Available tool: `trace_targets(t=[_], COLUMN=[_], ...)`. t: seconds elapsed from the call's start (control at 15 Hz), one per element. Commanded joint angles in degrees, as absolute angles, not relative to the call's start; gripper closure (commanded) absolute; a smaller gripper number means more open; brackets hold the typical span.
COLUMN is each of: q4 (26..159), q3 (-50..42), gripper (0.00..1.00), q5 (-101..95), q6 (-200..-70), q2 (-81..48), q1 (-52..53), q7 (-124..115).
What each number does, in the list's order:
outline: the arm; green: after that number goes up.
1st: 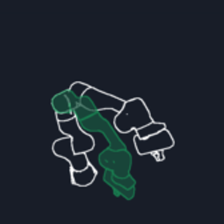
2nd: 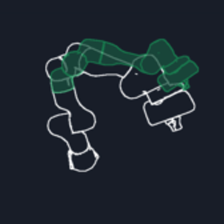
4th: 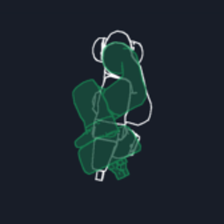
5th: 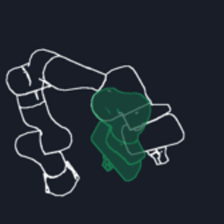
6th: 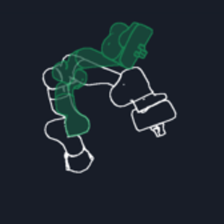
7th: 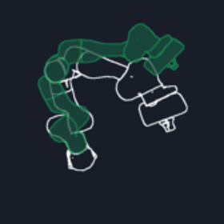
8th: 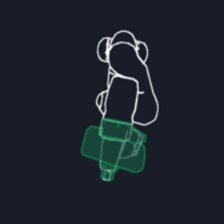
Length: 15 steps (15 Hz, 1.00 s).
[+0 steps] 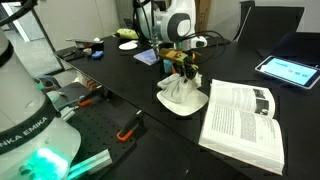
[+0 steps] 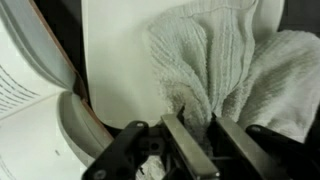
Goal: Clean the plate using the cloth
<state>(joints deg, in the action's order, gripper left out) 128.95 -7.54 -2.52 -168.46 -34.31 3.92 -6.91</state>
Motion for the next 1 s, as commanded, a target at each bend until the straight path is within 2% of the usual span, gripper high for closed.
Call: trace_targets(t=[0.0, 0.53, 0.93], q4=[134.22, 141.88, 142.17], q3=[-4.22, 11.79, 17.05], gripper=[0.96, 0.96, 0.96], q5=[-0.18, 10.18, 18.78], q6=[-167.45, -164.3, -162.72], q2=[-25.37, -9.47, -9.35], q1=[5.6, 4.62, 5.64], q7=[-9.14, -5.33, 1.14])
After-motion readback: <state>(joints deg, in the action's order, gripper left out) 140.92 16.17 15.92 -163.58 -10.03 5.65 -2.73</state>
